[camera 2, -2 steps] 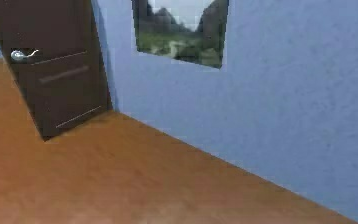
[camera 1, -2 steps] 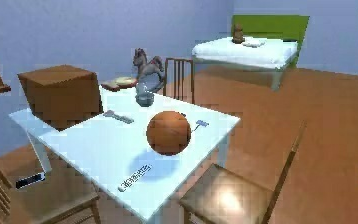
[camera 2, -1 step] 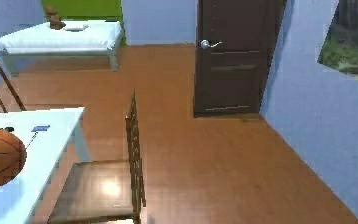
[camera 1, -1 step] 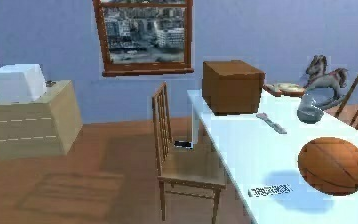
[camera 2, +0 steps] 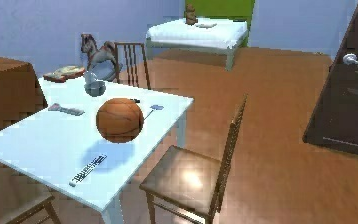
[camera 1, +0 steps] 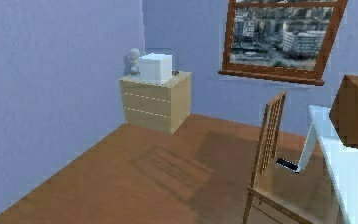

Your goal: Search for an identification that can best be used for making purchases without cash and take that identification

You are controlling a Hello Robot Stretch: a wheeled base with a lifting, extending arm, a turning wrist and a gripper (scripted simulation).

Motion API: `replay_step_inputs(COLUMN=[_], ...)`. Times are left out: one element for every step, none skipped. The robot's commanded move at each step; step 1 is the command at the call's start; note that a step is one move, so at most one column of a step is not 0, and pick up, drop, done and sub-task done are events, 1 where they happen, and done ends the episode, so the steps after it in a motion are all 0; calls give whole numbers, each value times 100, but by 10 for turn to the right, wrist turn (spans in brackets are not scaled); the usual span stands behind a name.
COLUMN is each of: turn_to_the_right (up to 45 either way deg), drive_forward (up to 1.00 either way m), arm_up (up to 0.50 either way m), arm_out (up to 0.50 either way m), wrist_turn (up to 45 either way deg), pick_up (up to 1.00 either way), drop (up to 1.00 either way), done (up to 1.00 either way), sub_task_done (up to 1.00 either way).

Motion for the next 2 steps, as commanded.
replay_step_inputs(turn_to_the_right=[-30,450], drive_forward=[0,0], arm_up=[0,0], arm_out=[0,0], wrist_turn=[0,0], pick_up=[0,0], drop=[0,0], done=[0,0], sub_task_done=[0,0])
